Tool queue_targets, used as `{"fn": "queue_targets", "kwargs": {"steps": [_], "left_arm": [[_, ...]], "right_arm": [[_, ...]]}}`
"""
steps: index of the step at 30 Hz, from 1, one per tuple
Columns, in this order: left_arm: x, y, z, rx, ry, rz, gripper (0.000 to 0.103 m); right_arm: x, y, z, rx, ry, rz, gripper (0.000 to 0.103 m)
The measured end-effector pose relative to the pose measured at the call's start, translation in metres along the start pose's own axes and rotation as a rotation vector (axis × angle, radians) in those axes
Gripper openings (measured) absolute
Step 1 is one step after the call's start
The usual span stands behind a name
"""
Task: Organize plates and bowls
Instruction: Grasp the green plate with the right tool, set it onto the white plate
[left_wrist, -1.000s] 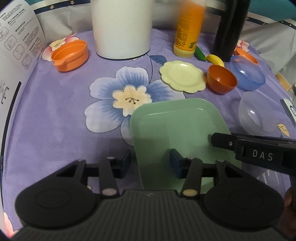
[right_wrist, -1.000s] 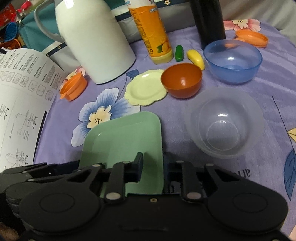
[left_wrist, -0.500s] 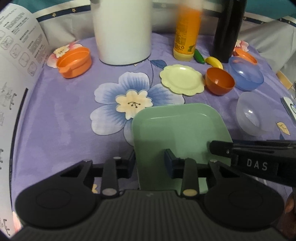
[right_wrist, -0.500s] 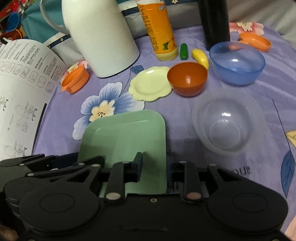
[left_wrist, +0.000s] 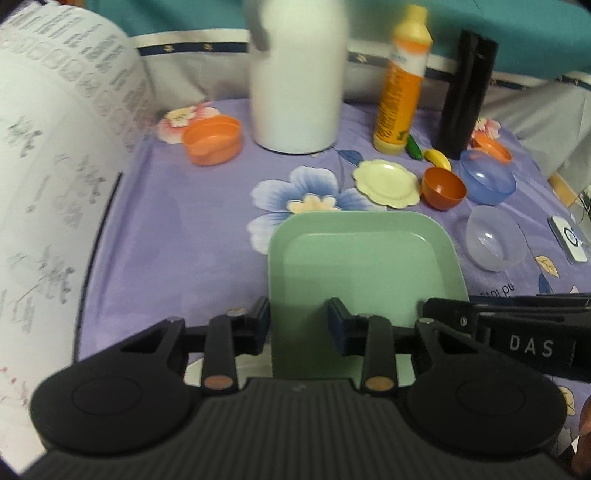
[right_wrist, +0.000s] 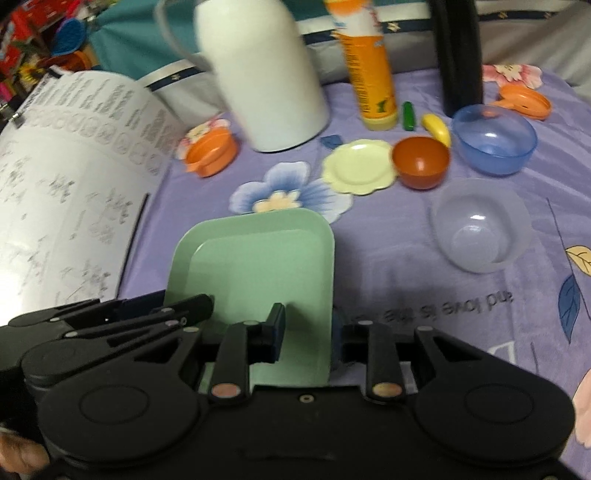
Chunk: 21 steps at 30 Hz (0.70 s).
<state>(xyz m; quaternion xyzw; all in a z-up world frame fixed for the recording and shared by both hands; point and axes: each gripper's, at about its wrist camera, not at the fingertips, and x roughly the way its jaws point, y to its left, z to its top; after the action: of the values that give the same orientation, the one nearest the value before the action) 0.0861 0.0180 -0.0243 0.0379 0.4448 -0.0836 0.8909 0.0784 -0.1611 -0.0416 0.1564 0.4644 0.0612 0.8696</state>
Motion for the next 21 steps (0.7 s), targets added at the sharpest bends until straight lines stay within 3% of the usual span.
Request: {"fn": "queue_targets", "kwargs": {"steps": [11, 21], "left_arm": [[-0.037, 0.049, -0.046, -0.041, 0.010, 0.024, 0.033], [-0.031, 0.074, -0.089, -0.075, 0.088, 0.023, 0.033]], "right_arm": [[-0.005, 0.057, -0.034, -0.075, 0.094, 0.053, 0.028], [0.011, 0.080, -0.066, -0.115, 0.203, 0.063, 0.028]]}}
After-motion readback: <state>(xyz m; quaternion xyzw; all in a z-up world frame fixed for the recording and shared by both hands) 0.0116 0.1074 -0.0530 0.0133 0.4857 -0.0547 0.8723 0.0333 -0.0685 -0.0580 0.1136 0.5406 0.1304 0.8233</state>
